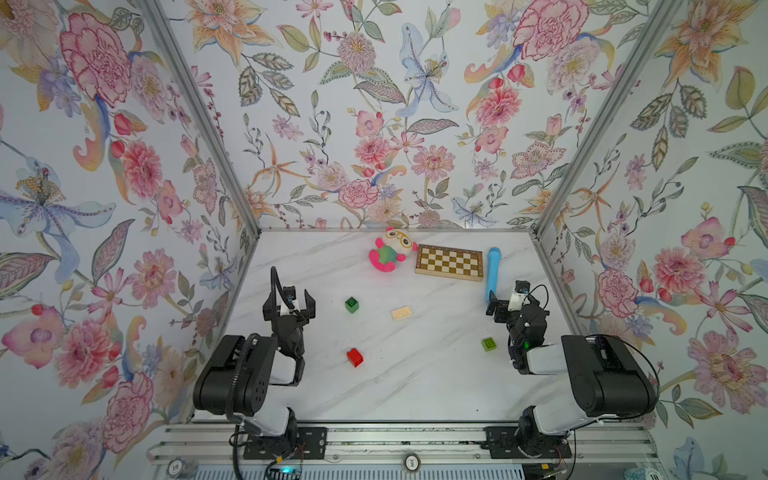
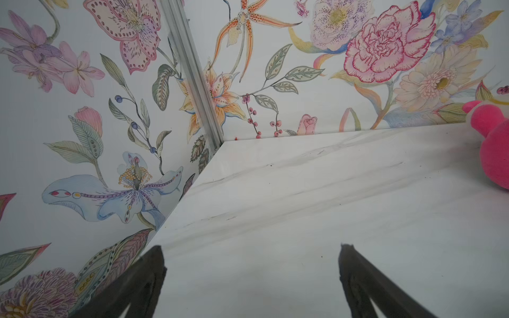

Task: Assemble the letter r with lego
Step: Adjust the lego brick at the center of the board.

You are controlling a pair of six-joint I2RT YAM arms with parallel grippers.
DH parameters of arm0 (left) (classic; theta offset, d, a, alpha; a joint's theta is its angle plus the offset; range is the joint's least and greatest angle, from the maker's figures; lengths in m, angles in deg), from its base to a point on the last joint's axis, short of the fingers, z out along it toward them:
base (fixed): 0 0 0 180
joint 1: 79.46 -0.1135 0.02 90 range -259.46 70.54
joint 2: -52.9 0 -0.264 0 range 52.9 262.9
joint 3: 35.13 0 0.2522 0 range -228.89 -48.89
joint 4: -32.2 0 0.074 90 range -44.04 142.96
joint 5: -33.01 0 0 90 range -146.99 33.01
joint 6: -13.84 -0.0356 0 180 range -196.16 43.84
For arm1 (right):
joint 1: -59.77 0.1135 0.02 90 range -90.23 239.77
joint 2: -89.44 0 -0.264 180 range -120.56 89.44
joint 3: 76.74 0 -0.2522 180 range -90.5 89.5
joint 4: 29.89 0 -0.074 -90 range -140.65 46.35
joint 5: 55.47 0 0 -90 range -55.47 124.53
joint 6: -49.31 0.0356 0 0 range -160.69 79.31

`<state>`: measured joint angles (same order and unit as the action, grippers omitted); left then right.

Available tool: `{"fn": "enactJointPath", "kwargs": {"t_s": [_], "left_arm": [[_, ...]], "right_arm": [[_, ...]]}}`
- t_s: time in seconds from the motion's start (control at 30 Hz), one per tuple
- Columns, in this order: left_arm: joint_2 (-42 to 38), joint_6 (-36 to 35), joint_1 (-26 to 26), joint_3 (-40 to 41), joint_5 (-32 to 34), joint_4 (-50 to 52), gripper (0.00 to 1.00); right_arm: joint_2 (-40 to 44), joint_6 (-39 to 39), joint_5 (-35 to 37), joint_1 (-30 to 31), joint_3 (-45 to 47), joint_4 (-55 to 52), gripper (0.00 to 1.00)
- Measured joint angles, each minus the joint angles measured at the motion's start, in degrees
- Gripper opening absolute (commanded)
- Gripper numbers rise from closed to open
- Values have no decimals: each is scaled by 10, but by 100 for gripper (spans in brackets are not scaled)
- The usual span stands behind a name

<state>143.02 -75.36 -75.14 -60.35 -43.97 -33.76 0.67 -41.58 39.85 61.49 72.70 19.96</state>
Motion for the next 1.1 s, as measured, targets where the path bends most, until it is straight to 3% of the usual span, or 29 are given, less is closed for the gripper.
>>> {"fn": "enactJointPath", "kwargs": {"t_s": [1.1], "left_arm": [[0, 0, 0, 0, -8, 6, 99]], "right_arm": [[0, 0, 0, 0, 0, 0, 99]]}}
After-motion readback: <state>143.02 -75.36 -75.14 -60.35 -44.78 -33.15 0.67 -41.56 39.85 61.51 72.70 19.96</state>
